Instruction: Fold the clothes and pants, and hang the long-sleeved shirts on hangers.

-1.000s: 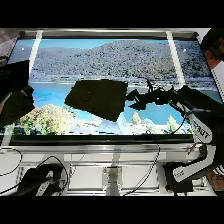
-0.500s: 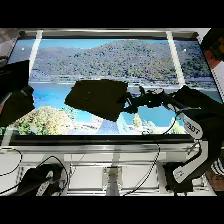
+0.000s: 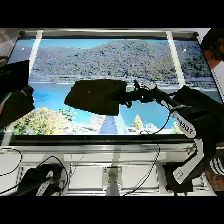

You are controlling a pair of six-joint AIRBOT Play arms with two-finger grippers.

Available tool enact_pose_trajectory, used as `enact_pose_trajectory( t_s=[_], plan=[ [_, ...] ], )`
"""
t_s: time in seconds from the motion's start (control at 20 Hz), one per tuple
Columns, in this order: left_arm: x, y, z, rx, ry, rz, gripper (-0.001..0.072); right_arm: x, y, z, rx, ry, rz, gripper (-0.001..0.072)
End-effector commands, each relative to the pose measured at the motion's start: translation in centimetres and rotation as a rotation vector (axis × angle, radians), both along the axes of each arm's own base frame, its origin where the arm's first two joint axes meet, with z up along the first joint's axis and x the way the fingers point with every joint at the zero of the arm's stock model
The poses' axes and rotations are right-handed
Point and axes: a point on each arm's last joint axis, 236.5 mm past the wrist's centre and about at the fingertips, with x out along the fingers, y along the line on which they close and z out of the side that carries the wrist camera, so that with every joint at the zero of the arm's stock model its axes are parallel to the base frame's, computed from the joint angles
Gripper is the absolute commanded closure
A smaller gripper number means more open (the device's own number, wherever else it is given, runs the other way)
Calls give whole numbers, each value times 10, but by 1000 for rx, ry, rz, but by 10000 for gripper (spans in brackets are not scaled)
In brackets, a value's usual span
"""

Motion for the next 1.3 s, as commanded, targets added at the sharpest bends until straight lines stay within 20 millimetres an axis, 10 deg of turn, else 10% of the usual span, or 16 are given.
enact_pose_trajectory(
  t_s=[0.0,0.35,0.75,1.25],
  plan=[
    [0,0,0,0,-2,0,265,14,-20,1,-39,-4,-46,690],
    [0,1,3,-6,-11,3,266,42,-198,82,-163,-125,-212,691],
    [0,-3,21,-73,-70,-7,266,-6,-427,232,-515,-277,-459,692],
    [1,-2,24,-80,-81,-6,266,-210,-598,185,-892,389,-740,690]
  ],
)
